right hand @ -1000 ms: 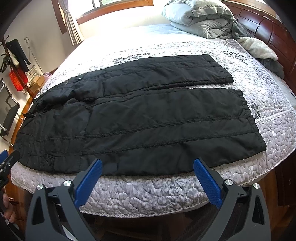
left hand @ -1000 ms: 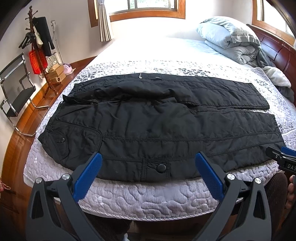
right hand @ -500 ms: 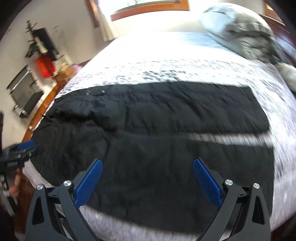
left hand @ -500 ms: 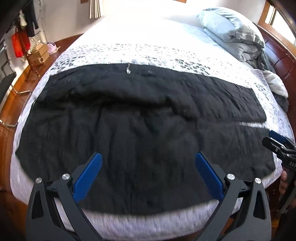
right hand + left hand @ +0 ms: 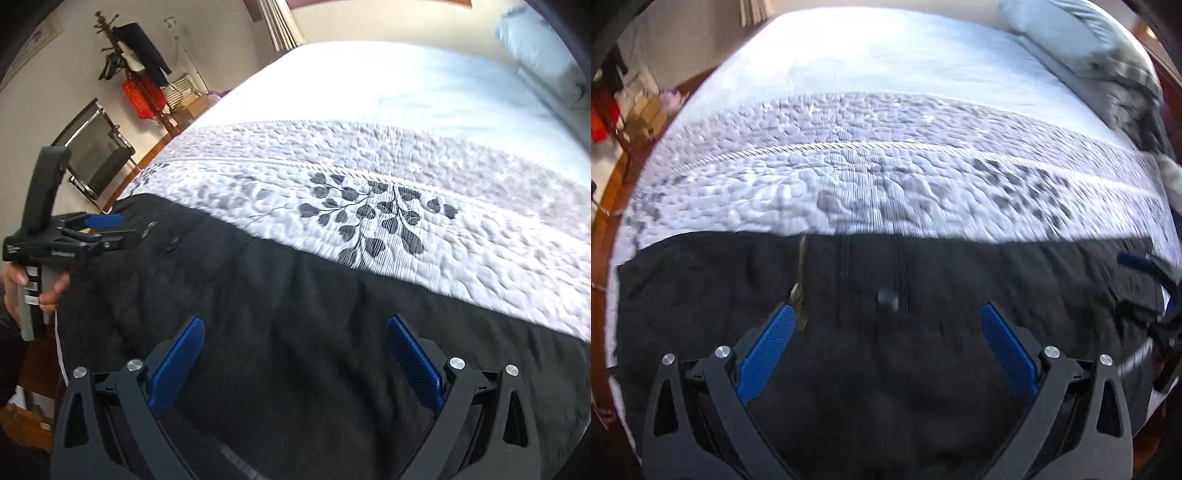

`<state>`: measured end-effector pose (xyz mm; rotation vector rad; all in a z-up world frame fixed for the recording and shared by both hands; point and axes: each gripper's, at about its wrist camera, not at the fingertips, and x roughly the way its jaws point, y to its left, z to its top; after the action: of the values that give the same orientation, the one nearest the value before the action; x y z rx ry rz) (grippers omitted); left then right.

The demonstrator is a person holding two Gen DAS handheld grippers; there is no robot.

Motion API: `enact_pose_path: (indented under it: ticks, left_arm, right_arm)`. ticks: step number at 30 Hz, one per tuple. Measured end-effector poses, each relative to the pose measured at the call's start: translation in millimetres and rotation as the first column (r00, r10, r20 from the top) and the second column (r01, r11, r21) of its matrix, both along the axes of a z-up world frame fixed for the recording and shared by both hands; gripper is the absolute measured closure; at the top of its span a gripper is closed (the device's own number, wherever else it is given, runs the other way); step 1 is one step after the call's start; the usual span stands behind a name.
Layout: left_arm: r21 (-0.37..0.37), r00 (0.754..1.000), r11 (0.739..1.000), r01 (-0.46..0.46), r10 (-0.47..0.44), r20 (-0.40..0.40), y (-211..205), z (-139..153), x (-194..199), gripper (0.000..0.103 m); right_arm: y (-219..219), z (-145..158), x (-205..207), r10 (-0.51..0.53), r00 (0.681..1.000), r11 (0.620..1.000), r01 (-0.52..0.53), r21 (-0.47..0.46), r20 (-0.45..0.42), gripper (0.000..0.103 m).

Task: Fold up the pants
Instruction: 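Reach both tools to the waistband of the black pants and grasp it, then lift the waistband with both grippers and fold it over toward the hems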

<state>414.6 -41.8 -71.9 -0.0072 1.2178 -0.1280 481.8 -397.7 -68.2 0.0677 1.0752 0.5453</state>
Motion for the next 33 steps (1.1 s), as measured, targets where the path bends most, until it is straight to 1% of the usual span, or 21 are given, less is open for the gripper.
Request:
enact_pose_path:
  ticks: [3,6,10,13,15,16,17,19,21,22,23,24,25,26,28,29,30,31,33]
  left_arm:
    - [-0.003,0.999,1.000,-0.024,0.024,-0.033,-5,-21,28,0.003]
    - [-0.014,0.999,1.000,-0.014,0.013,-0.029,-12,-32,43,0.003]
    - [-0.030,0.999,0.999,0.036,-0.036,0.009,-23,-33,55,0.003]
    - [-0.061,0.996,0.994,0.092,-0.091,0.021,-29,-30,61,0.003]
    - [-0.066,0.992,0.991,0.121,-0.119,0.029,-33,-28,63,0.003]
    - [-0.065,0.991,0.989,0.134,-0.132,0.031,-35,-27,64,0.003]
    - [-0.061,0.988,0.987,0.151,-0.150,0.031,-37,-25,65,0.003]
    - [-0.057,0.984,0.983,0.175,-0.174,0.027,-41,-23,67,0.003]
    - [-0.053,0.982,0.980,0.190,-0.189,0.027,-43,-20,68,0.003]
    - [-0.049,0.980,0.979,0.199,-0.198,0.029,-47,-18,69,0.003]
    - [-0.051,0.978,0.977,0.207,-0.206,0.031,-47,-18,69,0.003]
    - [-0.060,0.974,0.972,0.227,-0.225,0.029,-50,-17,69,0.003]
    - [-0.072,0.968,0.966,0.250,-0.249,0.023,-53,-17,68,0.003]
    - [-0.084,0.954,0.950,0.300,-0.300,0.007,-60,-19,69,0.003]
    - [-0.078,0.933,0.930,0.358,-0.359,0.003,-68,-21,68,0.003]
    - [-0.093,0.914,0.910,0.404,-0.406,0.002,-73,-24,68,0.003]
    - [-0.116,0.900,0.894,0.433,-0.436,-0.005,-77,-26,68,0.003]
    - [-0.137,0.889,0.881,0.453,-0.458,-0.013,-80,-29,69,0.003]
    - [-0.201,0.863,0.848,0.490,-0.505,-0.025,-87,-35,74,0.003]
  right_arm:
    - [-1,-21,27,0.020,1.000,1.000,-0.020,0.013,-0.020,0.004]
    - [0,-36,47,0.061,0.997,0.998,-0.060,0.017,-0.042,0.004]
    - [11,-46,61,0.142,0.989,0.989,-0.143,-0.032,-0.039,0.004]
    - [22,-56,69,0.205,0.977,0.974,-0.210,-0.088,-0.062,0.004]
    - [30,-65,74,0.259,0.961,0.956,-0.269,-0.119,-0.091,0.003]
    - [33,-66,74,0.278,0.956,0.949,-0.288,-0.126,-0.090,0.003]
    - [33,-67,75,0.286,0.954,0.946,-0.297,-0.132,-0.092,0.005]
    - [32,-65,72,0.284,0.955,0.945,-0.293,-0.146,-0.082,0.028]
    - [28,-59,63,0.298,0.953,0.941,-0.304,-0.152,-0.059,0.062]
    - [28,-58,57,0.317,0.947,0.933,-0.322,-0.161,-0.054,0.071]
    - [26,-55,51,0.331,0.942,0.928,-0.334,-0.163,-0.048,0.086]
    - [27,-51,44,0.345,0.938,0.924,-0.346,-0.165,-0.030,0.090]
    - [29,-48,37,0.352,0.936,0.921,-0.348,-0.177,-0.009,0.092]
    - [30,-44,33,0.354,0.935,0.919,-0.347,-0.187,0.006,0.093]
    - [30,-39,27,0.340,0.939,0.926,-0.326,-0.188,0.044,0.093]
    - [28,-34,24,0.318,0.945,0.936,-0.300,-0.182,0.074,0.094]
    - [23,-30,23,0.299,0.949,0.945,-0.281,-0.168,0.095,0.094]
    - [20,-25,21,0.280,0.952,0.954,-0.262,-0.147,0.119,0.094]
    - [18,-20,20,0.269,0.952,0.960,-0.253,-0.124,0.145,0.094]
